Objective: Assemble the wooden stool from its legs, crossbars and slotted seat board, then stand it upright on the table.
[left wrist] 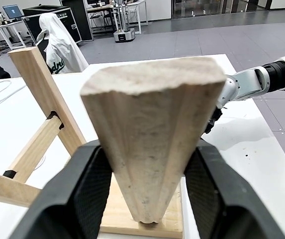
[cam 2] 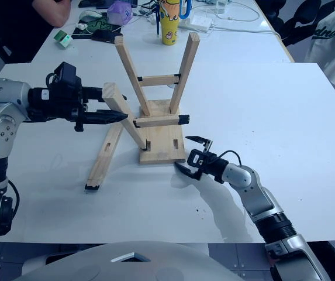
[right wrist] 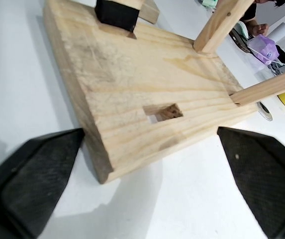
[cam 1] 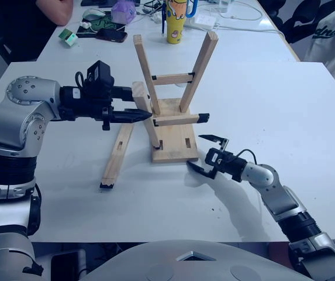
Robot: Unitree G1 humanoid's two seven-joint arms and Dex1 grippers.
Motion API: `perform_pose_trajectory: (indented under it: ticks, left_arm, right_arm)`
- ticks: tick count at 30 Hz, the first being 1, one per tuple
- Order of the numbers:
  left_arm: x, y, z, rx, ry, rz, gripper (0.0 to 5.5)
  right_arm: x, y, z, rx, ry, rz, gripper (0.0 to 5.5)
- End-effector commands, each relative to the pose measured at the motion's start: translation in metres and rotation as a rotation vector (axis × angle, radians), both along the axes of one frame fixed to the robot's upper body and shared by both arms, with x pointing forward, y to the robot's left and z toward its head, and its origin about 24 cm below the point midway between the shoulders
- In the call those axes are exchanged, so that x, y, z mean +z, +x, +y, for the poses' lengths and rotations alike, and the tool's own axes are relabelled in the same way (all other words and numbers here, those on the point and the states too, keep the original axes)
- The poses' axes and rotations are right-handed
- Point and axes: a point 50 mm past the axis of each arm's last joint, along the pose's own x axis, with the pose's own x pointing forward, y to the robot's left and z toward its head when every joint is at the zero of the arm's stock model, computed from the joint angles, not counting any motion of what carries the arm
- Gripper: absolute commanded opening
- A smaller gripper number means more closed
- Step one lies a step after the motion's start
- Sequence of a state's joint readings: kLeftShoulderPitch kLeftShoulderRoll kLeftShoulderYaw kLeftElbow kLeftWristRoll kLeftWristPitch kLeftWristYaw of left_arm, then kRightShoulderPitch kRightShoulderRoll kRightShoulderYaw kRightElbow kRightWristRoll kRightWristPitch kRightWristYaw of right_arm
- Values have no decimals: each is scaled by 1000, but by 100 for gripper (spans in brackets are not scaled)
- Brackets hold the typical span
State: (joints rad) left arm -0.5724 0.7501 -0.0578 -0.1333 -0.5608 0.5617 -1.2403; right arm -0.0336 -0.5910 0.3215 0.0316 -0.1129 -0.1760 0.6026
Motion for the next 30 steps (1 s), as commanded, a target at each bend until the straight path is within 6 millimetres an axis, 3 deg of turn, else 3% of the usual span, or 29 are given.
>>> perform_pose_trajectory:
  ticks: [1, 5, 13, 30]
  left_arm:
    - [4, 0, -5, -2, -18, -15, 209]
    - [11, 3, -10, -7, -37, -50, 209]
    - [-5, 7, -8, -2, 32, -20, 209]
    - [-4, -3, -1, -5, 80, 20, 209]
  right_arm:
    - [-33, -19, -4, -5, -103, 163, 500]
    - [-34, -19, -2, -6, -98, 165, 500]
    - [-34, -18, 1, -2, -95, 168, 500]
    - [-38, -20, 2, -32, -90, 178, 500]
